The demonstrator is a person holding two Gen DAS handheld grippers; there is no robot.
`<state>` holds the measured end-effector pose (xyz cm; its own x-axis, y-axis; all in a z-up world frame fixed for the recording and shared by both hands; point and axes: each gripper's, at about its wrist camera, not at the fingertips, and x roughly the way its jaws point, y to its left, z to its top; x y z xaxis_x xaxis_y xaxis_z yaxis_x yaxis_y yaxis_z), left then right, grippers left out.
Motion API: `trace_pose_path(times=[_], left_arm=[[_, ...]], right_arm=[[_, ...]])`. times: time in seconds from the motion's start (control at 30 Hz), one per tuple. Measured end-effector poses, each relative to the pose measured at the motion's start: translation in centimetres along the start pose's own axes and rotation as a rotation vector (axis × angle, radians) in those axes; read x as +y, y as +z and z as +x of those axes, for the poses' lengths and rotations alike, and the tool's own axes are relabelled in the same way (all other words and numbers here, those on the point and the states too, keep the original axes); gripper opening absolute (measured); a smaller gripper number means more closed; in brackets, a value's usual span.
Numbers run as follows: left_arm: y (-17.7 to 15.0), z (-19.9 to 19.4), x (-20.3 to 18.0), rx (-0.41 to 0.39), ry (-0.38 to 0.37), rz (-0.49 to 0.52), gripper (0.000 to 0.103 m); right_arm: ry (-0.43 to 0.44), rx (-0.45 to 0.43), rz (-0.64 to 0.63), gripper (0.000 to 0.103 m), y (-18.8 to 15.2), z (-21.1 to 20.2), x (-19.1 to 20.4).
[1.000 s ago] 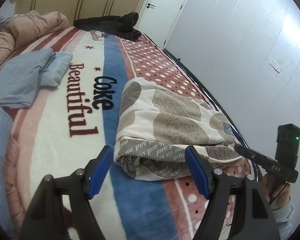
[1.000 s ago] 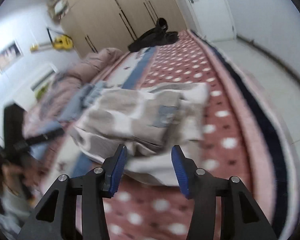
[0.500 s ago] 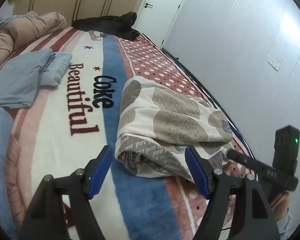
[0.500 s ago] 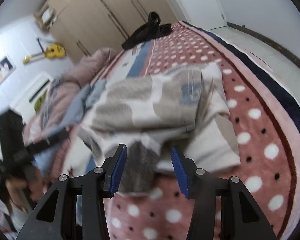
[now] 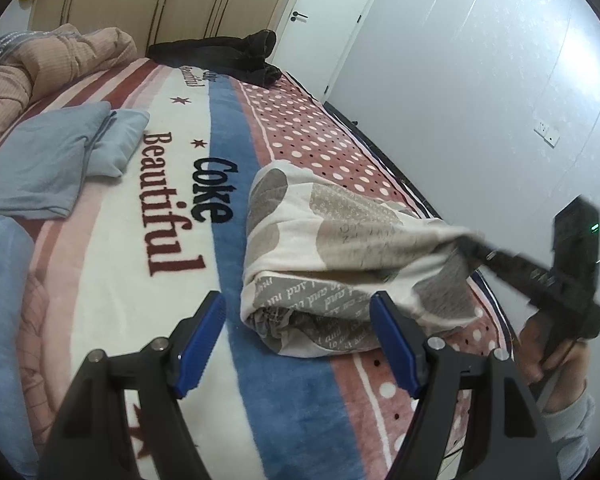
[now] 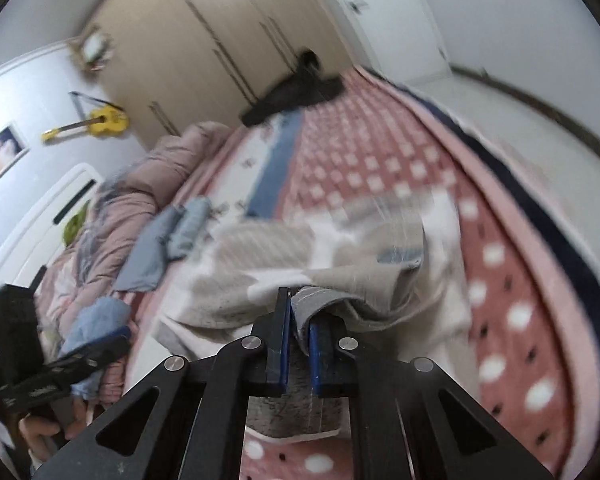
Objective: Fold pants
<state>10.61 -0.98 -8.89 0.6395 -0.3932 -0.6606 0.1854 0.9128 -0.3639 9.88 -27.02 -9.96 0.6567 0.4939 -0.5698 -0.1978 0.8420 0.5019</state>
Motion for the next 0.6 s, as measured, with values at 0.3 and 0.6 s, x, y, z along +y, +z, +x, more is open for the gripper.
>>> trace_pose_path(times=[0.3,0.6], left_arm=[[0.0,0.2,-0.6,0.001,-0.01,0.001,0.071],[0.0,0.3,-1.0,0.002,-0.009,0.006,0.071]], right_arm=[[-0.105,0.055,0.034,0.003,-0.1,-2.1,-4.9],[-0.002,0.071,0.165,0.036,-1.0,-0.8,-8.0]])
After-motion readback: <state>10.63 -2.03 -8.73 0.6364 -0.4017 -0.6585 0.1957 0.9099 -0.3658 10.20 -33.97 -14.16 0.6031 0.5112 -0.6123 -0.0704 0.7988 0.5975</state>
